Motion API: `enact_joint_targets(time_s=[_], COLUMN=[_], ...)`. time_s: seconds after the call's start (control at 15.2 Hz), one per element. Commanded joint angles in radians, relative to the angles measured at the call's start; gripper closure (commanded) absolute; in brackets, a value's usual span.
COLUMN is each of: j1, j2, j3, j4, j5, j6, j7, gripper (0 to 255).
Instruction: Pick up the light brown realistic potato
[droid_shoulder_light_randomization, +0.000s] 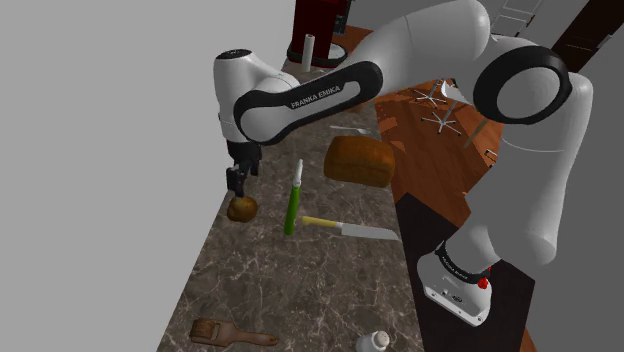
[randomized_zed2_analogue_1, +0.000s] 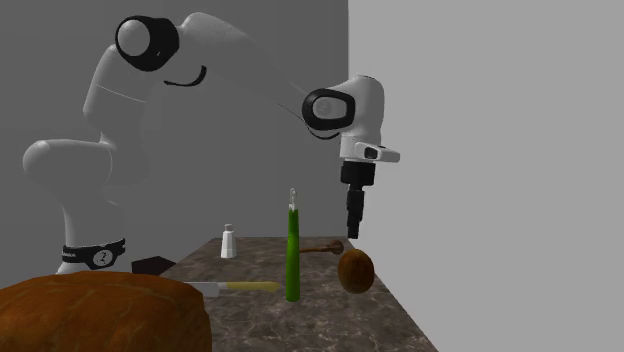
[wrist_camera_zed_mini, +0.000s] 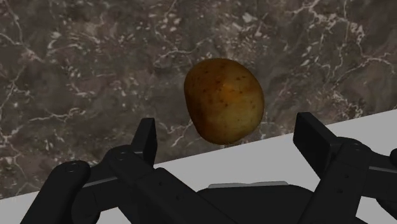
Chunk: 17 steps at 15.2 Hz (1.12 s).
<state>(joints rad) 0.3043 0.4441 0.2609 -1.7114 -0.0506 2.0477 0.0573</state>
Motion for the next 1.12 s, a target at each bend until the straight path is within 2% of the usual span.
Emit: enact_joint_targets(time_s=[0.0,0.66,0.73,1.06], j1=[0.023,0.029,0.029,0.029], j2=[0.07,0.125,0.124,0.125], j3=[0.005,-0.003,-0.003,-0.003], j4=[0.061,0.038,0.035,0.038], j5=[-0.01,-0.023,-0.023,-0.023], j6=[0.0,0.076,0.078,0.076], j7=[0.006,0.009,0.01,0.009], gripper=[0,0,255,255])
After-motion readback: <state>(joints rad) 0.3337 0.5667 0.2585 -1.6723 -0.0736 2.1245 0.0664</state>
